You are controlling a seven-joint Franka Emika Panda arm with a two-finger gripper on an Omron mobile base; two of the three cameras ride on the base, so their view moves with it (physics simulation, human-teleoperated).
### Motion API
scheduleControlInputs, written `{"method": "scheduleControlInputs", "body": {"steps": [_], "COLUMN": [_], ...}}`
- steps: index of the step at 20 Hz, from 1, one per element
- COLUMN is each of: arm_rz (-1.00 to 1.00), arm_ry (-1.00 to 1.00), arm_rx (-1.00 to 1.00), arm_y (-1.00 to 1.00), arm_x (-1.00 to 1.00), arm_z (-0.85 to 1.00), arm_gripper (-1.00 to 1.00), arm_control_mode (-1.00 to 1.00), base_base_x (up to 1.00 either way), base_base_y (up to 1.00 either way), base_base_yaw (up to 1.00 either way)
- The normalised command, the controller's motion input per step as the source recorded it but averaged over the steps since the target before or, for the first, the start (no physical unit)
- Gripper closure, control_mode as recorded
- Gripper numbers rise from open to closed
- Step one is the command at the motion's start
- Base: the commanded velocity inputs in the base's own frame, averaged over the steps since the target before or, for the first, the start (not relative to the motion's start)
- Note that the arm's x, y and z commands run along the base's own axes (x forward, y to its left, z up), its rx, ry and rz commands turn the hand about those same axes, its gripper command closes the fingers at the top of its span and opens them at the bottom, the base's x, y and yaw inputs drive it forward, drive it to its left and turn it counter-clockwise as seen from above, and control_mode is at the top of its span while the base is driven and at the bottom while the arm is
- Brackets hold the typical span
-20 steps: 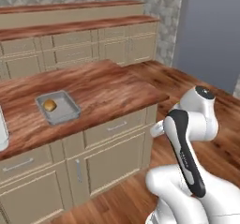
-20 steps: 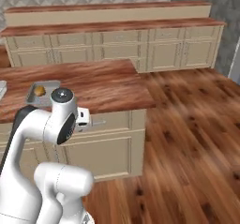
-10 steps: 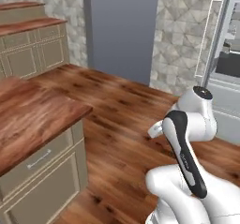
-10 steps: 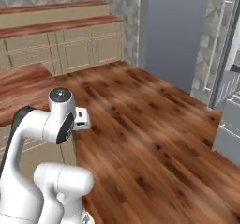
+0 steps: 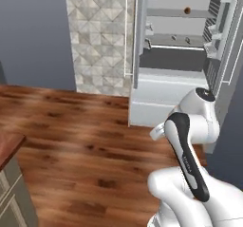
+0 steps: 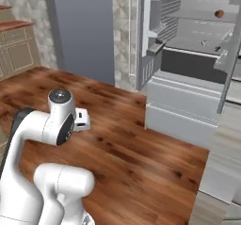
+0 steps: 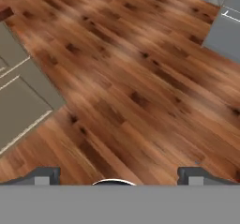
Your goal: Place one potato and one fish in each tupperware on the nearby counter, to pack two identical lunches.
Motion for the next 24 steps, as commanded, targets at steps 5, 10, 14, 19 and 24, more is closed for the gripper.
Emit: {"method": "scheduleControlInputs", "body": {"steps": [5, 10, 14, 19, 24], "arm_rz": [0.0, 0.0, 0.0, 0.0, 0.0], "arm_ry": [0.0, 0.0, 0.0, 0.0, 0.0], "arm_rx": [0.0, 0.0, 0.0, 0.0, 0.0], "arm_y": [0.0, 0.0, 0.0, 0.0, 0.0], "arm_x": [0.0, 0.0, 0.0, 0.0, 0.0], "arm_z": [0.0, 0.0, 0.0, 0.0, 0.0], "arm_gripper": [-1.0, -1.0, -1.0, -1.0, -1.0], "arm_control_mode": [1.0, 1.0, 1.0, 1.0, 1.0], "base_base_x": [0.29, 0.6, 0.71, 0.89, 1.0], "base_base_y": [-0.23, 0.06, 0.31, 0.28, 0.07], "base_base_yaw": [-0.6, -0.44, -0.26, -0.2, -0.15]}}
